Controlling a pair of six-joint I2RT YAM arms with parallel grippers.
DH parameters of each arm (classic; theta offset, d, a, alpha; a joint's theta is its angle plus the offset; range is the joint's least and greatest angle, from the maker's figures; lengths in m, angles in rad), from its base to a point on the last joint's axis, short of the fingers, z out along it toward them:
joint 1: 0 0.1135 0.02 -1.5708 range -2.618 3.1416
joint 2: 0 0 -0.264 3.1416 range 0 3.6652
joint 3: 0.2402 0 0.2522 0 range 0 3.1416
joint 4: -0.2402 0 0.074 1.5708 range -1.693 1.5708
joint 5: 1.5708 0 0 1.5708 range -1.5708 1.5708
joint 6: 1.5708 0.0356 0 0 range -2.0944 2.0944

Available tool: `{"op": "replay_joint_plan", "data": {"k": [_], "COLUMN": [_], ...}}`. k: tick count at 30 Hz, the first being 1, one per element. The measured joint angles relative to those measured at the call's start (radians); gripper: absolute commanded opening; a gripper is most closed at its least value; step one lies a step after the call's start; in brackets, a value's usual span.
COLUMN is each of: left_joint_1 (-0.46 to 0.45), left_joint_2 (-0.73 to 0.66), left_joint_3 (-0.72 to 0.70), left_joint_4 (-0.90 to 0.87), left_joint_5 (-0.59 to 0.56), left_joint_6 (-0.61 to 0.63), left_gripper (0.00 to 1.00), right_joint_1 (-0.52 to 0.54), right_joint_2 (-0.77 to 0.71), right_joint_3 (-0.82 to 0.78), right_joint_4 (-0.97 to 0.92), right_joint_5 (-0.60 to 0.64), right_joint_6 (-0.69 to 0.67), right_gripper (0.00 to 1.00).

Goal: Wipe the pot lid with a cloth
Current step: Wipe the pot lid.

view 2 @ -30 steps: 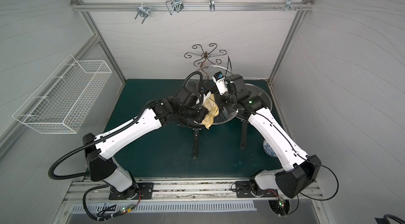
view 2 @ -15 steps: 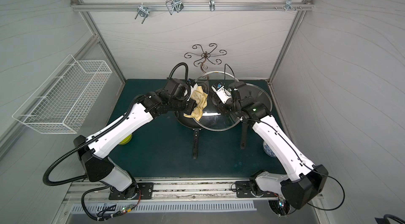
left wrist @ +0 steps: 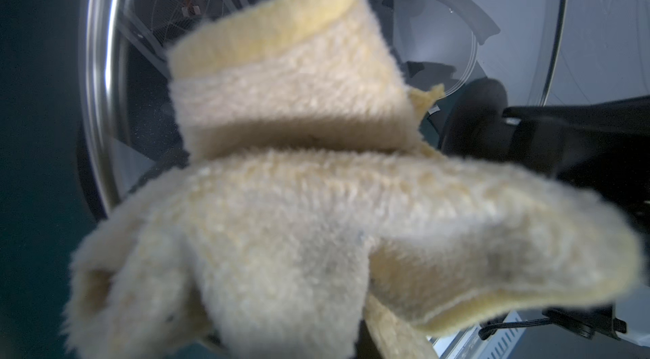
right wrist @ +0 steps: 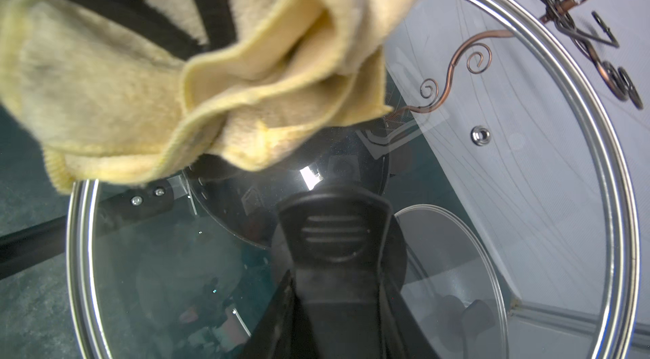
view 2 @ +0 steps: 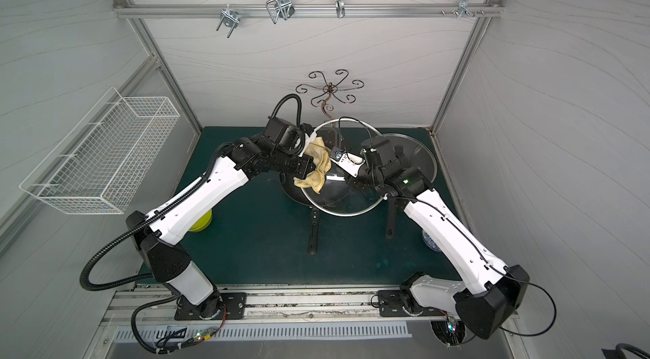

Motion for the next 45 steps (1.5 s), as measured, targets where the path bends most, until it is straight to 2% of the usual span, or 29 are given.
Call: {"op": "replay_joint_plan", "data": {"k": [11, 18, 26, 35, 45], "left_joint_1": [0.023, 0.015, -0.028, -0.02, 0.054], "left_joint_2": [0.063, 0.106, 0.14, 0.116, 0.046], "left_joint_3": [0.141, 0.201, 0.253, 0.207, 0.154], "left_joint_4": [-0.034, -0.055, -0.108, -0.063, -0.023], "left_joint_5": [0.136, 0.231, 0.23, 0.199, 0.124], "left_joint_6": [0.013, 0.107, 0.209, 0.166, 0.129], "left_gripper": [0.0, 0.0, 0.0, 0.0, 0.0], "right_joint_1": [0.165, 0.224, 0.269, 0.27, 0.201], "right_joint_2": [-0.002, -0.002, 0.011, 0.023, 0.025], "right_joint_3": [-0.006, -0.006, 0.004, 0.004, 0.004], "right_joint_4": [-0.051, -0.051, -0.048, -0.027, -0.007], "right_joint_5": [0.032, 0.032, 0.009, 0.019, 0.0], "right_joint_6": [-0.216, -0.252, -0.251, -0.23, -0.168], "right_gripper": [0.0, 0.0, 0.0, 0.0, 0.0]}}
